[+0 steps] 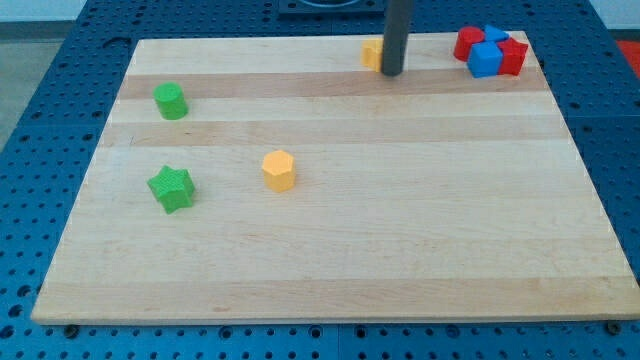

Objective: Drag the yellow heart towards top center side of the board

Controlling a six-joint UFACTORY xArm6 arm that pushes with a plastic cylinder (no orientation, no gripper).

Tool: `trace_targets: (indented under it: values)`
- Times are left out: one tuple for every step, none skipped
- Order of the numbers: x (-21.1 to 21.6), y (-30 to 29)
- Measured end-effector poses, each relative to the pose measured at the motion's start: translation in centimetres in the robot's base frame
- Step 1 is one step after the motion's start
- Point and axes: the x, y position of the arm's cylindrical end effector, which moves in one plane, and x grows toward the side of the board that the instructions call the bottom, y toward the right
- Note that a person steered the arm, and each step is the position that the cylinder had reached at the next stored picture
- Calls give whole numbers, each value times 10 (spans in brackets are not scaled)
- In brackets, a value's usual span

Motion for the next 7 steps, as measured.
trace_targets:
  values:
    - [-15,-33]
    - [-25,-46]
    - [-15,-33]
    - [26,-48]
    - [26,-131]
    - [-4,-206]
    - [13,-294]
